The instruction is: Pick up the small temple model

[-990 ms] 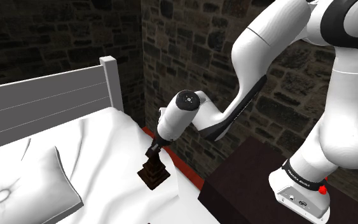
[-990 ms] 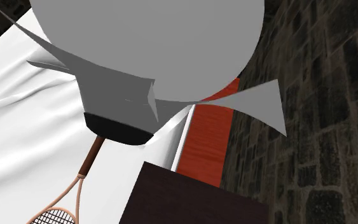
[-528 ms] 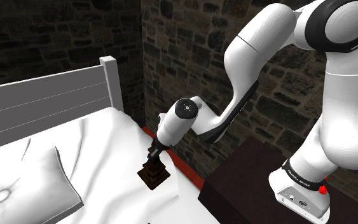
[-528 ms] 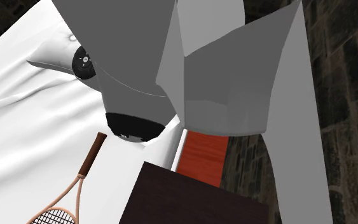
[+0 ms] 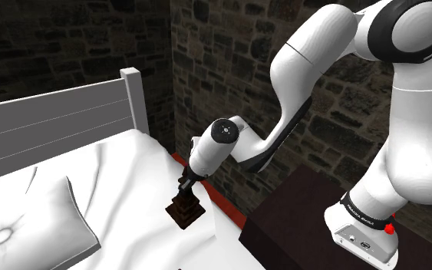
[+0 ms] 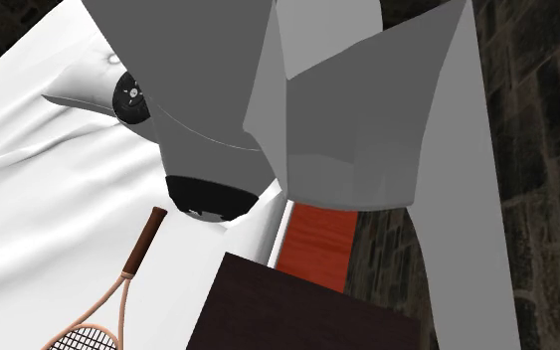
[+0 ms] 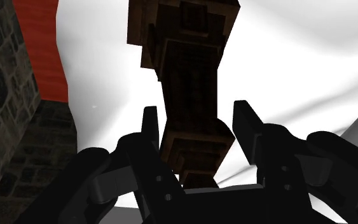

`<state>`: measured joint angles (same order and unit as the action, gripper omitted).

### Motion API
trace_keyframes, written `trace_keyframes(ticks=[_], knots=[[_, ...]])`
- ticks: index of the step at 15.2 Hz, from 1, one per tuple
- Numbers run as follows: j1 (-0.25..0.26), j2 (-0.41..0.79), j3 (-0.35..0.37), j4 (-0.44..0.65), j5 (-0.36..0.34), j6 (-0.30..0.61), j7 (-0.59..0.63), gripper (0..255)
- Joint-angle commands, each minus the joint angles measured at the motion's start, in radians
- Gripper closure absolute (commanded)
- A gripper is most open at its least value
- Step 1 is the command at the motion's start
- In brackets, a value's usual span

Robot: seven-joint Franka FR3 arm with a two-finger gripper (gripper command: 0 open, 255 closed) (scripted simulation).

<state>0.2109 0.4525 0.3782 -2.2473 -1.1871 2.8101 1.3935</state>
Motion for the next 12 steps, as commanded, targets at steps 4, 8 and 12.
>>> trace_keyframes(ticks=[4, 8, 12], knots=[[-0.025, -0.039, 0.031, -0.021, 0.061, -0.012, -0.055, 255], [-0.06, -0.092, 0.075, -0.043, 0.148, -0.029, -0.13, 255], [-0.095, -0.144, 0.121, -0.062, 0.239, -0.047, -0.208, 255]])
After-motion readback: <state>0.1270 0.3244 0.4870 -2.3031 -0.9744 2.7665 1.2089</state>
